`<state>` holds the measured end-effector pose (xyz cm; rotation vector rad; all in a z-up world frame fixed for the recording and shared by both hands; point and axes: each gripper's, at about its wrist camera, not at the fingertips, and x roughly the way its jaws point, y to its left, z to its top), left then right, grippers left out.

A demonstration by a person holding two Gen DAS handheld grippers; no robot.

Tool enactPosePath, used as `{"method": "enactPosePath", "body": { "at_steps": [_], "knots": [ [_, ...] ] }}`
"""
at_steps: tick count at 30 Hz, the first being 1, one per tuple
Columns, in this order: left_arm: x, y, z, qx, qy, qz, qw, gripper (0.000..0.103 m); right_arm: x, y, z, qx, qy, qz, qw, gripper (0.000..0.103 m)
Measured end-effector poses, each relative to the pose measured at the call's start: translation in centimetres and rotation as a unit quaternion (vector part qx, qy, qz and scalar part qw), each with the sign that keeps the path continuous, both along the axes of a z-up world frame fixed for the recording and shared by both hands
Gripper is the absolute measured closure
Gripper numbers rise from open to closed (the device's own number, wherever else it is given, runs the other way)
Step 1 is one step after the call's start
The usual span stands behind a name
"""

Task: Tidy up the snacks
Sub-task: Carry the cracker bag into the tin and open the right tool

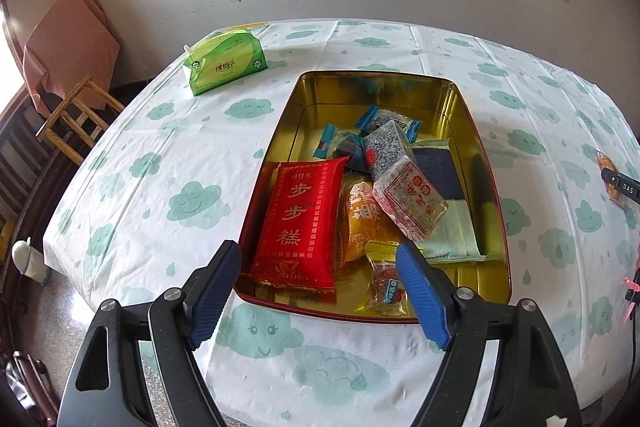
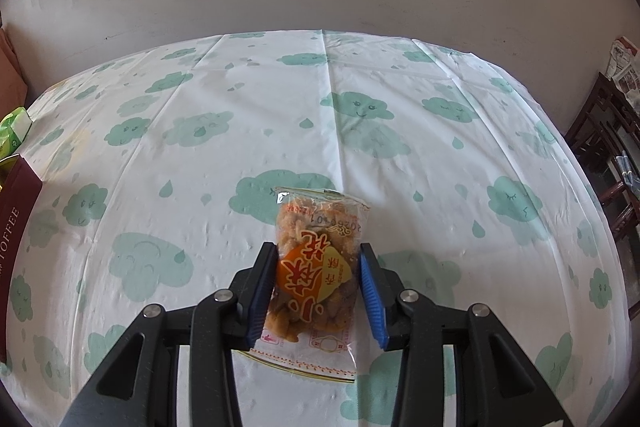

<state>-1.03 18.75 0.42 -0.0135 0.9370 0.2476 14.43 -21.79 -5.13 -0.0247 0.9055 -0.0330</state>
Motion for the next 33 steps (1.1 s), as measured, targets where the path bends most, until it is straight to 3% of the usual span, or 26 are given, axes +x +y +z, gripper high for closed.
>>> {"method": "enactPosePath", "body": {
  "at_steps": [7,14,25,33],
  "knots": [
    [-0.5,0.2,0.0,-0.003,-0.005,0.006,1.0,0.023,-1.3,0.3,0.6,0.004,-0.002,-0.004,1.0,0.063],
    [-1.0,1.0,0.1,-0.014,-0.01,0.016,0.9997,0.022,-3.2,2.5,3.1,0.029,-0.013,0.023,0.999,0.063],
    [-2.4,4.9,1.0,-0.015,-0.023,0.072,0.997,0.018,-6.2,12.3,7.1,0.065,-0.031,0.124,0.99,0.063],
    [-3.4,7.0,0.9,-0.023,-0.023,0.097,0.9947,0.018,-7.8,19.5,8.1,0.087,-0.028,0.192,0.977,0.063]
  ]
}}
